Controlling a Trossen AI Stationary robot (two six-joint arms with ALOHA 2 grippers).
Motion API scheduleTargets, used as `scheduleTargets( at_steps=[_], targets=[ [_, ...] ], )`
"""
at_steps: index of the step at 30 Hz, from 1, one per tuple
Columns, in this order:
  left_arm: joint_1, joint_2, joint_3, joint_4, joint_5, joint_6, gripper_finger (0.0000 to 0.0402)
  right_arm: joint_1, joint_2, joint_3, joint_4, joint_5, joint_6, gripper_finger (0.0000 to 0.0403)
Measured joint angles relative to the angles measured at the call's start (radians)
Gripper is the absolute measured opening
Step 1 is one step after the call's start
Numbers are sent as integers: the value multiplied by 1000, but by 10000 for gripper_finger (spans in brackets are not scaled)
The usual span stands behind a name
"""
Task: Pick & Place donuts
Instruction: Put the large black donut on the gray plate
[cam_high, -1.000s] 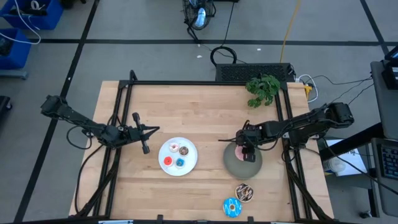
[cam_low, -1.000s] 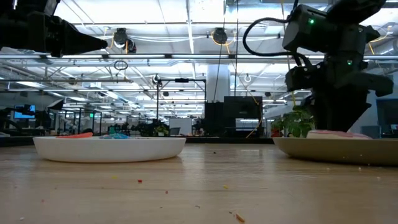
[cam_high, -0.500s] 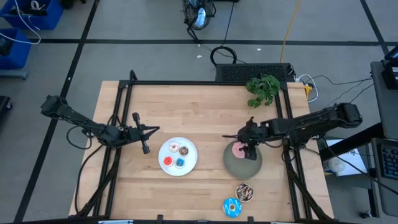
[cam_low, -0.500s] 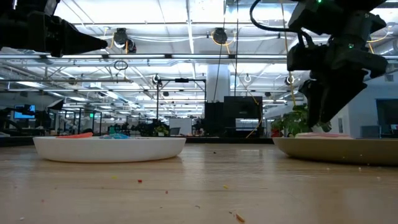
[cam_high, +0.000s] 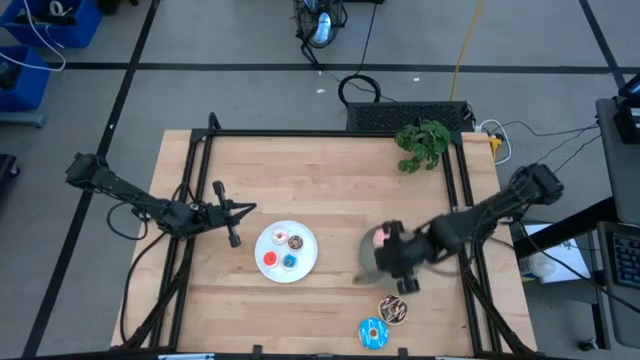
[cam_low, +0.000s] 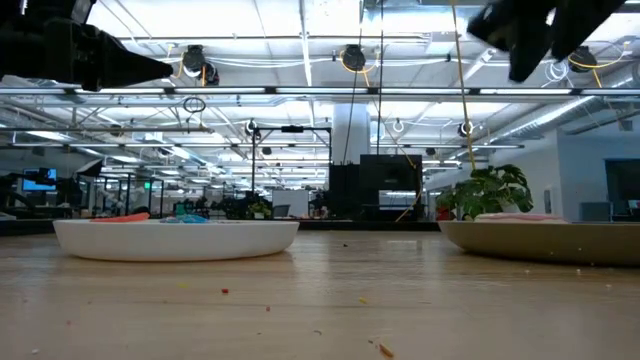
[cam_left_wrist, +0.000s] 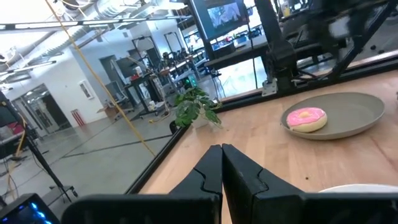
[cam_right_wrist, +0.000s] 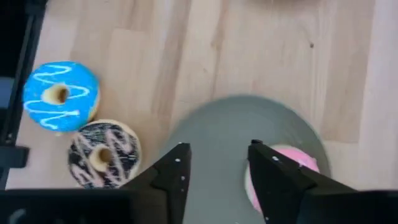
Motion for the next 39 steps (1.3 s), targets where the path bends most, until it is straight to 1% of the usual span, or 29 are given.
scheduleTargets(
  at_steps=[2,4,7,11,13,17,20,25,28,33,39],
  targets=[
    [0,0,0,0,0,-9,17,51,66,91,-80,49,4,120],
    [0,0,0,2,0,-20,17,86,123,165,-149,71,18,94],
    [0,0,0,2,0,-27,17,114,186,228,-195,73,66,54],
    [0,0,0,0,0,-27,17,133,224,235,-206,6,116,10],
    [0,0,0,-7,0,-27,17,148,237,229,-205,-30,129,3],
    [0,0,0,-14,-1,-17,17,189,244,151,-150,-81,161,6],
    [0,0,0,-15,-2,-6,17,209,243,62,-49,-110,204,2],
    [0,0,0,-14,-3,7,17,222,242,-44,106,-108,278,6],
    [0,0,0,-14,-3,22,17,221,242,-84,154,-109,318,15],
    [0,0,0,-13,-3,24,17,221,242,-99,155,-109,348,48],
    [0,0,0,-13,-3,25,17,221,241,-99,191,-110,319,118]
  ],
)
